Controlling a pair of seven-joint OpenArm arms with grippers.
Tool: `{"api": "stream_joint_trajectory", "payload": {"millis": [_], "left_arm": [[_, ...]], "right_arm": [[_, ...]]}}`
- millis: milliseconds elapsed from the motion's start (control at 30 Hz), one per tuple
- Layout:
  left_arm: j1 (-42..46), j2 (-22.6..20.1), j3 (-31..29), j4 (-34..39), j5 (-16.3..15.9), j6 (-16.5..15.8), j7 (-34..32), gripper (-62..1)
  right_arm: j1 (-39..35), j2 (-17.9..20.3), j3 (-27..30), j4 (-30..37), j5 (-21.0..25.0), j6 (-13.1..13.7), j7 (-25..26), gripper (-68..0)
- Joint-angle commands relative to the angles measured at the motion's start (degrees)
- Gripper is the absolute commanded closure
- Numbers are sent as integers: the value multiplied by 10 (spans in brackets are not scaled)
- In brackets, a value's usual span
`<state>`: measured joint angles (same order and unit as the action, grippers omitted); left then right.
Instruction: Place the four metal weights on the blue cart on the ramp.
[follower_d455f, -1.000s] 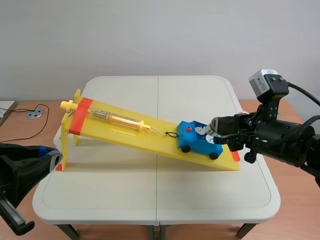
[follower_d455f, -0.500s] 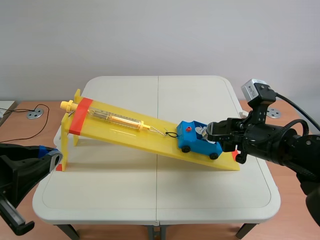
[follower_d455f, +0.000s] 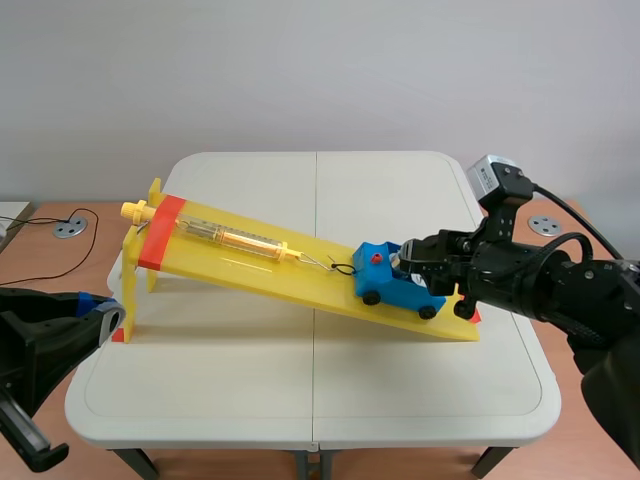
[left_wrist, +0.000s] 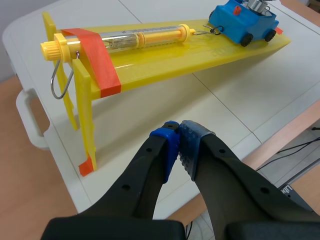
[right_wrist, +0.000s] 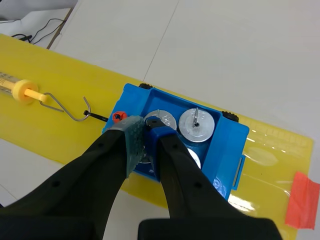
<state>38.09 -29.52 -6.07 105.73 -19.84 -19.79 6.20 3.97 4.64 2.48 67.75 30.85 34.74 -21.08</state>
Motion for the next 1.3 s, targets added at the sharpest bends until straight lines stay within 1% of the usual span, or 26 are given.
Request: {"api": "stream_joint_trajectory", "payload": {"millis": [0,100,233,367,500,567,667,800,900,967,1000,1133,1267], "left_arm": [[-13,1,-9,39,-46,-25,-51,-36],[-13,1,-9,39,-46,-25,-51,-36],[-13,1,-9,39,-46,-25,-51,-36],[-13,1,-9,39,-46,-25,-51,-36],[-13,1,-9,39,-46,-25,-51,-36],[-13,1,-9,39,-46,-25,-51,-36],[-13,1,-9,39,-46,-25,-51,-36],[-13,1,-9,39,-46,-25,-51,-36],[-13,1,-9,39,-46,-25,-51,-36],[-15,1,-9,39,-46,-25,-51,-36],[-17,1,-9,39,-46,-25,-51,-36],[-21,1,-9,39,-46,-25,-51,-36],[-21,1,-9,39,-46,-25,-51,-36]], "right_arm": [[67,4,-3,35,38,9,80,-6],[67,4,-3,35,38,8,88,-6],[66,4,-3,35,26,9,89,-9],[64,4,-3,35,21,9,85,-82],[62,6,-3,35,21,9,79,-117],[62,9,-3,35,21,14,73,-142],[62,16,-3,35,22,45,73,-185],[59,28,-3,36,22,80,73,-207],[54,39,-2,38,24,80,76,-211],[49,47,-2,44,24,80,77,-237],[45,51,-2,49,24,80,77,-239],[28,65,3,78,24,80,85,-241],[17,66,22,108,24,80,85,-241]]}}
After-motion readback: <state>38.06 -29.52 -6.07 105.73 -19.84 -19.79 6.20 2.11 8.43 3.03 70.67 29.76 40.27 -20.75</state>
